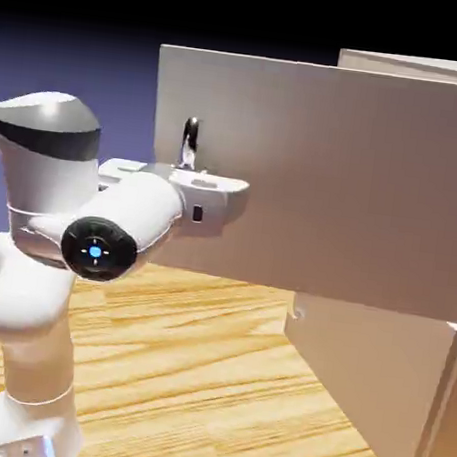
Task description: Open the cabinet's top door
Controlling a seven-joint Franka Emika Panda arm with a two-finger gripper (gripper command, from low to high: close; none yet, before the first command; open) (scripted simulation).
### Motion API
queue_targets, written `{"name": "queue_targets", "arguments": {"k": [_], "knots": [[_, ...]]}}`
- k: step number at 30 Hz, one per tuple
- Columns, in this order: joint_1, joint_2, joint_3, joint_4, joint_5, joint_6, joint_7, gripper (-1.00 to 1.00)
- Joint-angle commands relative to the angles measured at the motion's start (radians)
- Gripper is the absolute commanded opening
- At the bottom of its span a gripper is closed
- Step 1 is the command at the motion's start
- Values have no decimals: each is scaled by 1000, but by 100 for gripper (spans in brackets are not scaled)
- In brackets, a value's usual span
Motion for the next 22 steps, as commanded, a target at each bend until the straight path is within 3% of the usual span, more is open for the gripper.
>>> {"name": "queue_targets", "arguments": {"k": [1, 22], "knots": [[27, 18, -35, 36, -27, -34, -3, -100], [692, 121, -488, 798, -292, -604, 57, -100]]}}
